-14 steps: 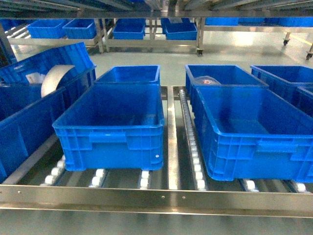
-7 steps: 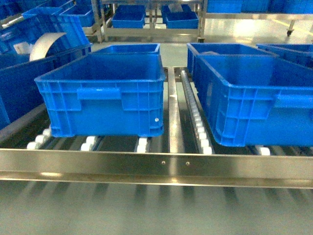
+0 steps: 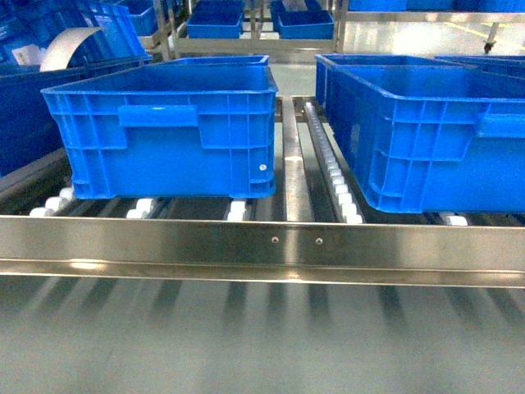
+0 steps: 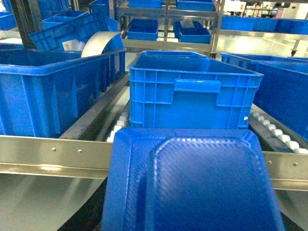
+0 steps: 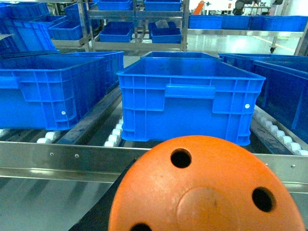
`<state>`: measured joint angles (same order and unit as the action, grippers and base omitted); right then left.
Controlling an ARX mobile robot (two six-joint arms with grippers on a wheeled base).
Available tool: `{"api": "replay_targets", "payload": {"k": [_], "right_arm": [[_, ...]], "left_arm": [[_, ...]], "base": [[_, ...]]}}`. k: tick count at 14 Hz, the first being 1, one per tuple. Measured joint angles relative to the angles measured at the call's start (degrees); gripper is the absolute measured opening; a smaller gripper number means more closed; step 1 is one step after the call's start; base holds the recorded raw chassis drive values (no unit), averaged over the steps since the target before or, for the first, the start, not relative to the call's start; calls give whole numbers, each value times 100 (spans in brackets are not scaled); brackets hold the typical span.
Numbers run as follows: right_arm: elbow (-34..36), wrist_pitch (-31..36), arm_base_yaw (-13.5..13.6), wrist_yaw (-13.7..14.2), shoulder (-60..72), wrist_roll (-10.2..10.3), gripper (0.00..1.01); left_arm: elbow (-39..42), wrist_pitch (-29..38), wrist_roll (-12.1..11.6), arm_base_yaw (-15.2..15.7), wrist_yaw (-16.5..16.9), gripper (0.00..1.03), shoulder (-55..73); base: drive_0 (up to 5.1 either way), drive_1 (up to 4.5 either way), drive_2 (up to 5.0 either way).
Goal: Sort blue parts and orange caps into right shelf containers
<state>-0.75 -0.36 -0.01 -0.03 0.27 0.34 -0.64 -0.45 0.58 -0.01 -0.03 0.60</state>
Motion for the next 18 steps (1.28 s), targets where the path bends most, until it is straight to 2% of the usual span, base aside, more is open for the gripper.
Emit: {"api": "replay_targets", "payload": {"k": [8, 18], "right_arm": [[0, -2, 0, 0, 0, 0, 43], [0, 2, 0, 2, 0, 0, 43]], "left_arm": [[0, 4, 0, 0, 0, 41, 0], [0, 9, 0, 0, 4, 41, 0]], "base": [[0, 0, 0], [2, 428, -424]]}}
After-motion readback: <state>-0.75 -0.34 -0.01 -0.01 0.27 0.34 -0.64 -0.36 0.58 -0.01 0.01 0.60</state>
